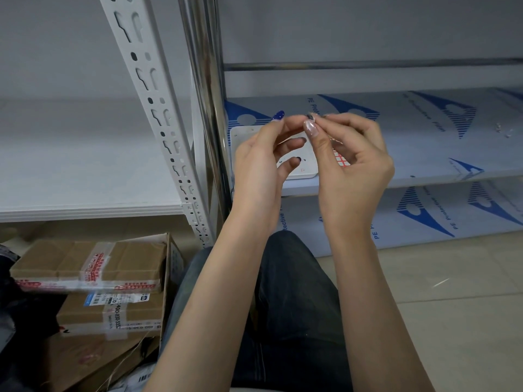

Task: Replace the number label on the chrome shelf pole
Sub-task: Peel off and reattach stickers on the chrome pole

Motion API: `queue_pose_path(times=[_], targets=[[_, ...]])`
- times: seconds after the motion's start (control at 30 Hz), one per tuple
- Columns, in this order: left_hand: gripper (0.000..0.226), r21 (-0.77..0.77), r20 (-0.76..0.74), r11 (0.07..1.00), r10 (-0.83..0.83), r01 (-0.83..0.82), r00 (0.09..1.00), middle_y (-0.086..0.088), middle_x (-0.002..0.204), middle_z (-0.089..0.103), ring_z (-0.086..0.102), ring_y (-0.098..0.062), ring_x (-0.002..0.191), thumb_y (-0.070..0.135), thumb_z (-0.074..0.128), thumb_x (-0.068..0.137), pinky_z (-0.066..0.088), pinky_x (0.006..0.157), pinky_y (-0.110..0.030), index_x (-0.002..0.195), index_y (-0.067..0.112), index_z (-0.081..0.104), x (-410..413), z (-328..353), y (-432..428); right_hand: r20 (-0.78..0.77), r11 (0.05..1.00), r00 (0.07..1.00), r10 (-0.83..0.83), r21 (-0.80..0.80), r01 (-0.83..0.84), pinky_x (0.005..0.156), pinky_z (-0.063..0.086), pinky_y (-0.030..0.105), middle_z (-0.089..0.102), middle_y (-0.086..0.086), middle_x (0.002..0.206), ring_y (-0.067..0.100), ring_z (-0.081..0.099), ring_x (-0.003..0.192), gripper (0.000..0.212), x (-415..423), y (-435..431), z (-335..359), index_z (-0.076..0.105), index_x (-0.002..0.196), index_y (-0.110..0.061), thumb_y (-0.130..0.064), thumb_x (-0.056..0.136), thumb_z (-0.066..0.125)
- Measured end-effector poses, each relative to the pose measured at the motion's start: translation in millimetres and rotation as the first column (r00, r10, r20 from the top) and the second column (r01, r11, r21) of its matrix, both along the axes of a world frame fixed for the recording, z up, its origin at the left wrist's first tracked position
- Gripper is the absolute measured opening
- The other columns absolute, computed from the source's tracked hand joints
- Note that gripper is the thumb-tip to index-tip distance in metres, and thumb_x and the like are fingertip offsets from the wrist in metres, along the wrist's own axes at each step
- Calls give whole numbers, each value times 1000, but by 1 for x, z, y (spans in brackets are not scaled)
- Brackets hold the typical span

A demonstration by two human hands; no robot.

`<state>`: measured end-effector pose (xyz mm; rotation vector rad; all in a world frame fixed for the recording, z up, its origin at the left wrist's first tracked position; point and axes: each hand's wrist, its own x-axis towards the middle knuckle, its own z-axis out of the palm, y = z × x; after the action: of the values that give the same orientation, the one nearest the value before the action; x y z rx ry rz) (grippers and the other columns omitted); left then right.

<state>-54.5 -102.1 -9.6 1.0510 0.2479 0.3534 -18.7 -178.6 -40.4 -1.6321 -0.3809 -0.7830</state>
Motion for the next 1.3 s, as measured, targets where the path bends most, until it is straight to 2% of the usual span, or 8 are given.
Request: queue_pose_path(times=[0.4,0.57,0.83,0.9,1.0,1.1,1.23,1.3], targets=[[27,-10,-30,997,80,-80,996,4,85,70,57,-8,75,16,44,96,45,69,-22,81,18,66,0,-9,13,-123,1000,992,15,6,-14,81,55,41,65,0,94,19,63,94,14,6,0,-16,75,91,-13,-23,83,70],[27,-62,-74,986,147,-152,986,5,82,70,58,-8,73,14,46,95,45,68,-21,78,18,68,5,-21,24,-269,994,962,34,-90,-60,76,51,18,59,-1,95,13,59,89,10,29,2,-41,75,87,-11,-20,82,73],[26,-114,-121,958,250,-264,961,4,74,69,57,-6,64,11,44,94,44,58,-15,79,13,65,10,-31,60,-539,966,842,-11,-224,-131,65,45,4,72,2,86,9,61,76,15,93,28,-60,76,90,-7,-18,81,75],[27,-129,-118,951,267,-282,956,4,69,68,57,-6,62,9,43,94,43,56,-15,78,12,65,11,-32,68,-593,937,804,-38,-301,-178,63,44,10,73,5,89,15,64,80,19,109,37,-64,75,92,-5,-21,86,69],[27,-120,-114,944,295,-308,949,4,67,67,56,-6,62,10,44,94,42,56,-15,77,12,64,10,-34,80,-642,896,760,-102,-392,-210,76,48,27,73,11,96,25,66,89,24,130,48,-67,74,93,-4,-25,90,63],[26,-100,-123,940,314,-326,942,2,72,66,56,-6,62,10,43,94,42,56,-15,79,12,64,7,-35,90,-658,875,741,-137,-431,-221,76,48,26,74,6,97,21,66,88,16,146,52,-70,76,91,-9,-23,84,71],[26,-66,-111,947,307,-316,945,2,72,66,56,-6,61,11,43,94,43,57,-16,78,13,64,8,-31,101,-676,878,719,-159,-431,-211,71,43,24,67,1,76,15,59,72,13,156,55,-68,74,78,-10,-22,79,76],[26,-47,-96,950,303,-309,948,3,72,67,56,-6,62,11,44,94,44,56,-15,78,14,64,9,-26,106,-683,866,714,-154,-441,-235,68,40,26,62,2,64,16,55,61,27,156,58,-66,68,64,-10,-27,84,70]])
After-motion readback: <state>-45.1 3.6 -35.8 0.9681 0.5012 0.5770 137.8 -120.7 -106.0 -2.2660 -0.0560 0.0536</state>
